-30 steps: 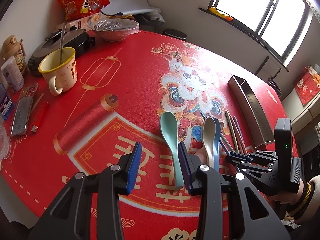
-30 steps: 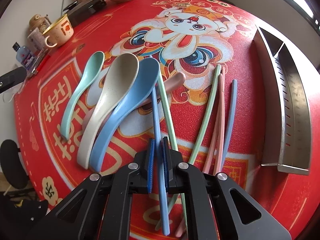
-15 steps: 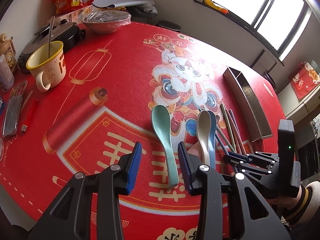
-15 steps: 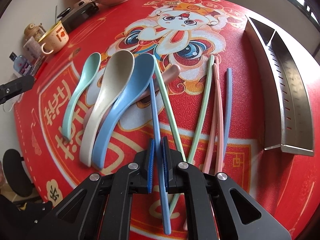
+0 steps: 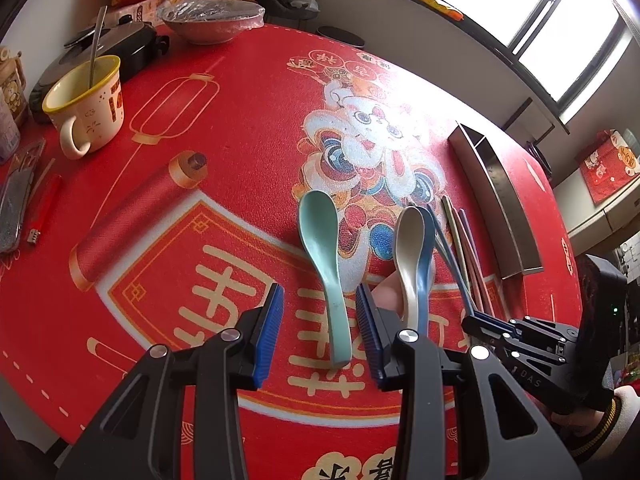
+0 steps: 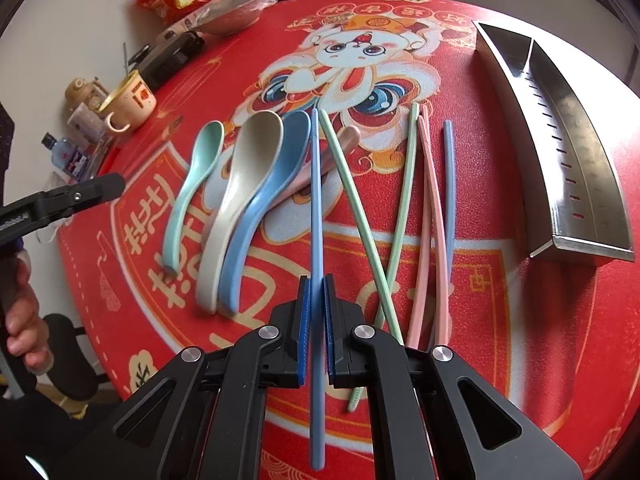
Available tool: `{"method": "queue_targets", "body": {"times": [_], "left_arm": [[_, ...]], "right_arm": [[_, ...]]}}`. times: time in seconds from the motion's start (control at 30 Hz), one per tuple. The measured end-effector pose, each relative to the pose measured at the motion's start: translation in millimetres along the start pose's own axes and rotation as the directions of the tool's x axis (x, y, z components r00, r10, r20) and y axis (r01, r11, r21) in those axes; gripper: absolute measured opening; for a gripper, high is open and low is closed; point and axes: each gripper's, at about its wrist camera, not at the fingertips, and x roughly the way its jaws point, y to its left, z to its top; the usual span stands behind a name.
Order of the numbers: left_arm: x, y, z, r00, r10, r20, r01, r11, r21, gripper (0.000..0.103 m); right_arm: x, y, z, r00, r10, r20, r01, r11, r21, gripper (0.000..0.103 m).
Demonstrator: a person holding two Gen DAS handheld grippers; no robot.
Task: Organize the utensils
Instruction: 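Close right gripper on blue chopstick while left gripper closes on mint green spoon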
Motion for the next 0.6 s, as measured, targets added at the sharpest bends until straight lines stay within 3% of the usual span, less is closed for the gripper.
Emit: {"method": "queue_targets", "body": {"times": [0.43, 0.6], "left_arm": [[36.9, 6.3, 0.8, 0.995, -0.068, -0.073, 0.065, 0.997, -0.052, 0.036], [56.2, 16.6, 3.2, 0.991, -0.091, -0.095, 0.081, 0.991, -0.105, 0.025]], "right_arm": [[-39.4, -25.1, 2.0, 0.991, -0.037, 0.129, 0.027, 0.996, 0.081, 0.006], [-51.0, -41.8, -4.9, 0.987, -0.065, 0.146, 0.047, 0.992, 0.121, 0.006]]}}
